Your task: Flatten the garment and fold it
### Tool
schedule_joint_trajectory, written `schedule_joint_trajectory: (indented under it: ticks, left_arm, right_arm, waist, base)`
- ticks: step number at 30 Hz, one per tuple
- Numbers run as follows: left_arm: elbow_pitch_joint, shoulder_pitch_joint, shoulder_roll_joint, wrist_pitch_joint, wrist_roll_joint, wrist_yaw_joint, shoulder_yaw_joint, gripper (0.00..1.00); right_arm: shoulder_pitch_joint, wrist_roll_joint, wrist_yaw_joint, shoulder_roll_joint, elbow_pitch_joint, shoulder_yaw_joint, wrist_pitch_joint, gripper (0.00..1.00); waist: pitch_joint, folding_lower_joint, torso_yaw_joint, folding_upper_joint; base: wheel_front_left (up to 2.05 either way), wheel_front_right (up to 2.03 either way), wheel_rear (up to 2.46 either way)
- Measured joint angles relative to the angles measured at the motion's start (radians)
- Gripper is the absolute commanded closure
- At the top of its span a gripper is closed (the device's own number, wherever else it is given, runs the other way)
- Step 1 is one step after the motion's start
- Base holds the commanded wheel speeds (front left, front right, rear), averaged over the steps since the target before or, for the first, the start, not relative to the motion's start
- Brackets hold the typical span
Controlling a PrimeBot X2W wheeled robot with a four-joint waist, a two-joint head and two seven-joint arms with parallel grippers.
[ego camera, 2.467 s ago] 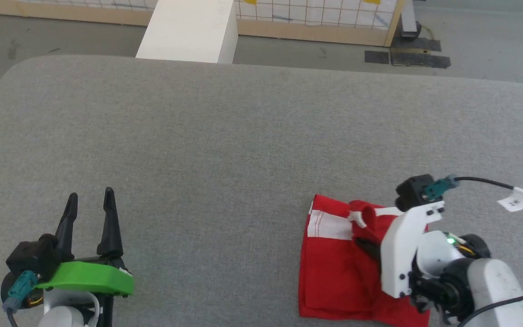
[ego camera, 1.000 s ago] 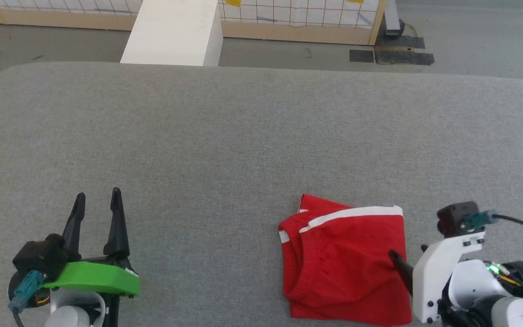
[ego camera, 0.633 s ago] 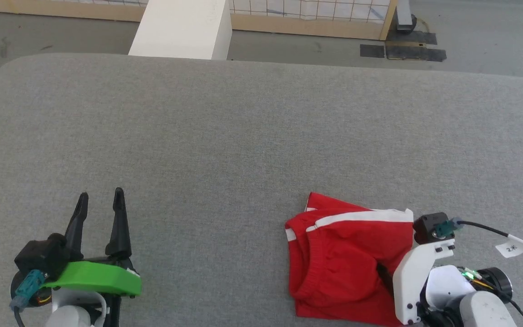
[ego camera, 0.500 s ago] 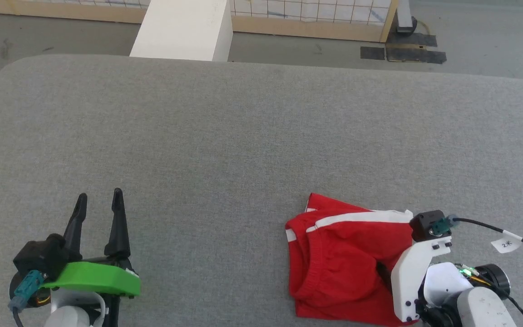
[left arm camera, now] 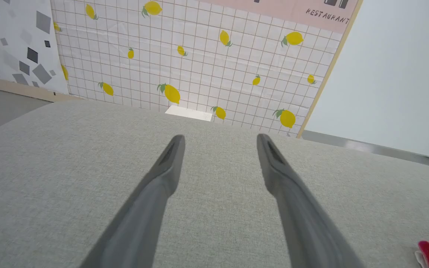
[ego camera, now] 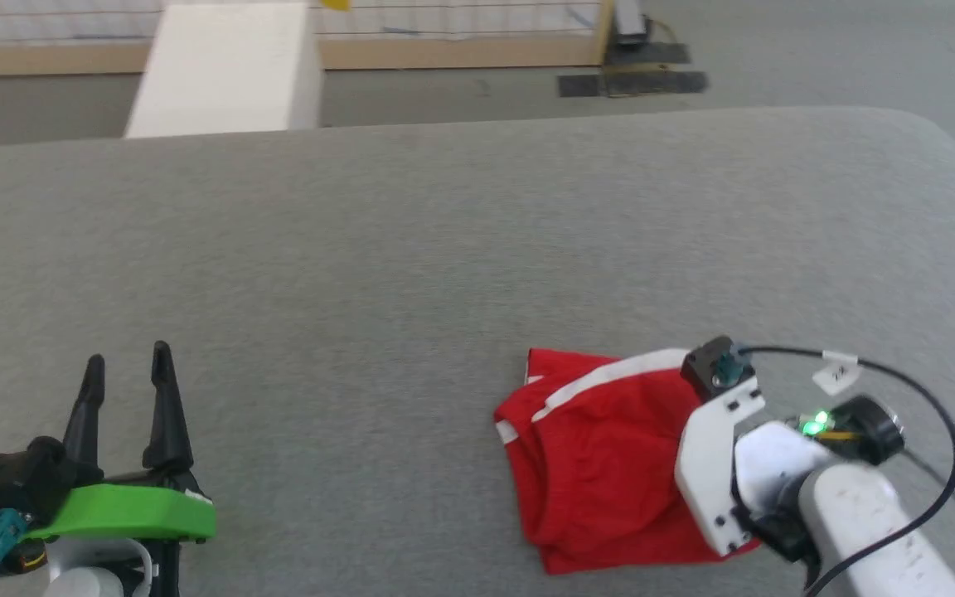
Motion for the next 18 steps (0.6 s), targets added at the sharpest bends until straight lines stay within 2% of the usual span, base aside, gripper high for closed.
schedule_joint_trajectory:
  ticks: [4, 8, 11, 18]
  left_arm:
    - [-0.023, -0.006, 0.007, 0.0, 0.0, 0.0, -0.001, 0.0]
    - [-0.051, -0.017, 0.025, 0.0, -0.004, 0.0, 0.006, 0.0]
    - [-0.069, -0.027, 0.048, 0.002, -0.008, 0.0, 0.008, 0.0]
    - [-0.158, -0.031, 0.122, 0.03, -0.013, 0.0, 0.056, 0.0]
  right_arm:
    - [-0.072, 0.043, 0.0, -0.078, 0.005, 0.029, 0.002, 1.0]
    - [-0.139, 0.061, 0.0, -0.123, 0.038, -0.001, -0.021, 1.0]
    - [-0.19, 0.038, 0.0, -0.165, 0.06, -0.023, -0.037, 1.0]
    - [-0.277, -0.027, 0.0, -0.218, 0.092, -0.133, -0.049, 1.0]
  waist:
    - [0.019, 0.0, -0.088, 0.0]
    - [0.051, 0.0, -0.168, 0.0]
    - [0.089, 0.0, -0.211, 0.0]
    - [0.209, 0.0, -0.267, 0.0]
  base:
    - [0.0, 0.0, 0.0]
    - [0.0, 0.0, 0.0]
    - [0.0, 0.0, 0.0]
    - [0.0, 0.0, 0.0]
